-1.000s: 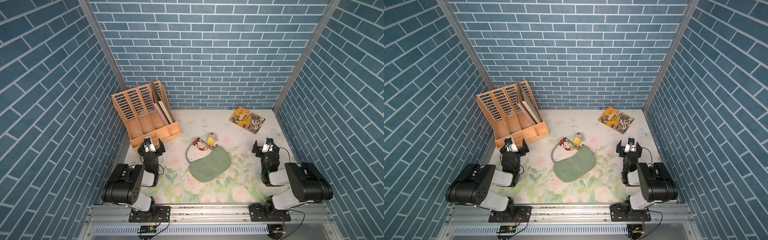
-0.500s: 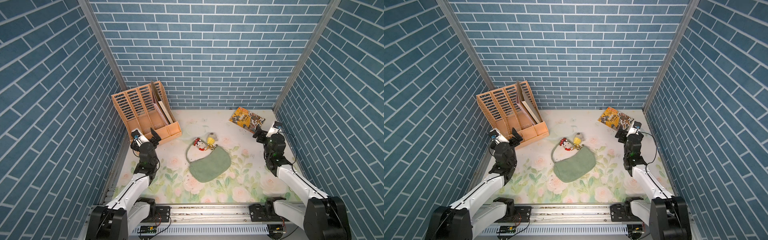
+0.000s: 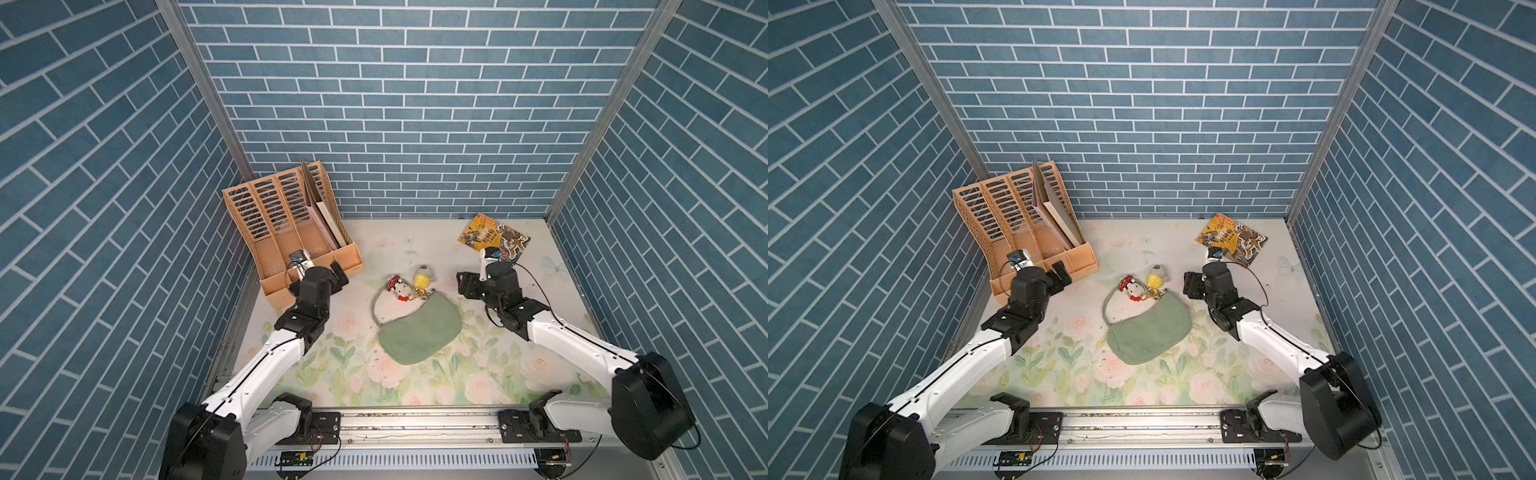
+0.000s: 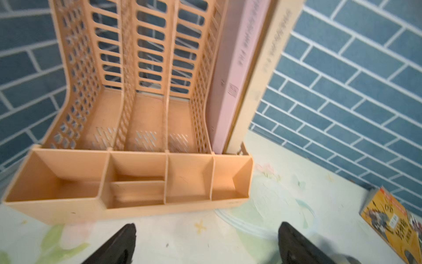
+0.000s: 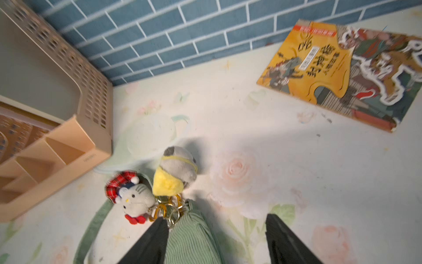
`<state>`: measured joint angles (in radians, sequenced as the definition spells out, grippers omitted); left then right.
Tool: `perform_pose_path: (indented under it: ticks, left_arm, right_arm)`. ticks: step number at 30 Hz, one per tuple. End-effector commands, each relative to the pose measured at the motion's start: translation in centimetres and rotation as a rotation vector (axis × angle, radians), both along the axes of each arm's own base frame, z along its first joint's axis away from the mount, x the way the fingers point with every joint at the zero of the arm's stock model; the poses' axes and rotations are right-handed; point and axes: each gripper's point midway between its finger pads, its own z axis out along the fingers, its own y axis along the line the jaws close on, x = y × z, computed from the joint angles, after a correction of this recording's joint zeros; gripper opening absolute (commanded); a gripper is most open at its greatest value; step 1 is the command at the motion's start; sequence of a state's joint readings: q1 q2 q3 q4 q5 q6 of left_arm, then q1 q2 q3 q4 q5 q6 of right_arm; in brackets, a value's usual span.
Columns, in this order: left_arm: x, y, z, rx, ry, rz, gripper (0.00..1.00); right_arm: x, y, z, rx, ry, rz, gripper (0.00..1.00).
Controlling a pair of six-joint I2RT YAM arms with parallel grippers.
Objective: Remove the decoration from the bag
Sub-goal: Pick up the bag from the center of the board.
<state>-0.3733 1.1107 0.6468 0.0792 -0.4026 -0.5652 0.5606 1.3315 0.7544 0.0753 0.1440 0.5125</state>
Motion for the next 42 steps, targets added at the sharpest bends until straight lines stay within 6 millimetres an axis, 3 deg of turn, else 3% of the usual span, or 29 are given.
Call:
perform_pose_path:
  ticks: [1, 6, 9, 14, 17, 24, 26, 28, 31, 34, 36, 42]
  left_arm:
    - [0.3, -3.1, -2.6, 0.015, 0.082, -0.074, 0.99]
    - [1.9, -7.3, -6.9, 0.028, 0.206, -0.202, 0.92]
    - [2.5, -8.6, -8.6, 0.024, 0.240, -0.245, 0.88]
    - [2.4, -9.3, -11.5, 0.020, 0.295, -0.273, 0.83]
    - [2.2, -10.1, -13.1, -0.001, 0.332, -0.308, 0.78]
    - [1.7, -10.8, -15.3, -0.016, 0.378, -0.327, 0.69]
    - [1.7, -11.0, -15.6, -0.020, 0.383, -0.334, 0.66]
    - [1.7, -11.0, -15.8, -0.018, 0.388, -0.336, 0.65]
    - [1.7, -11.2, -16.0, -0.022, 0.392, -0.344, 0.62]
    - [1.8, -11.4, -16.5, -0.020, 0.413, -0.350, 0.59]
    - [1.7, -11.3, -16.7, -0.014, 0.425, -0.343, 0.58]
    - [1.2, -11.4, -16.7, -0.029, 0.429, -0.358, 0.57]
  right_arm:
    - [0.2, 2.0, -0.7, -0.077, 0.035, 0.017, 0.70]
    - [0.7, 9.9, -0.1, -0.149, 0.004, 0.178, 0.64]
    - [1.3, 14.0, -0.9, -0.192, 0.010, 0.241, 0.60]
    - [2.2, 19.5, -2.1, -0.221, 0.025, 0.294, 0.58]
    - [2.7, 21.4, -3.5, -0.262, 0.045, 0.301, 0.58]
    - [3.7, 22.8, -6.4, -0.312, 0.088, 0.282, 0.55]
    - [3.7, 23.2, -6.9, -0.308, 0.105, 0.291, 0.51]
    - [3.7, 23.2, -8.8, -0.328, 0.138, 0.287, 0.47]
    - [3.9, 23.3, -9.1, -0.321, 0.145, 0.269, 0.34]
    - [4.2, 23.6, -7.7, -0.294, 0.127, 0.266, 0.14]
    - [4.1, 23.8, -5.0, -0.249, 0.092, 0.274, 0.02]
    - [2.3, 22.5, 0.6, -0.128, 0.027, 0.327, 0.00]
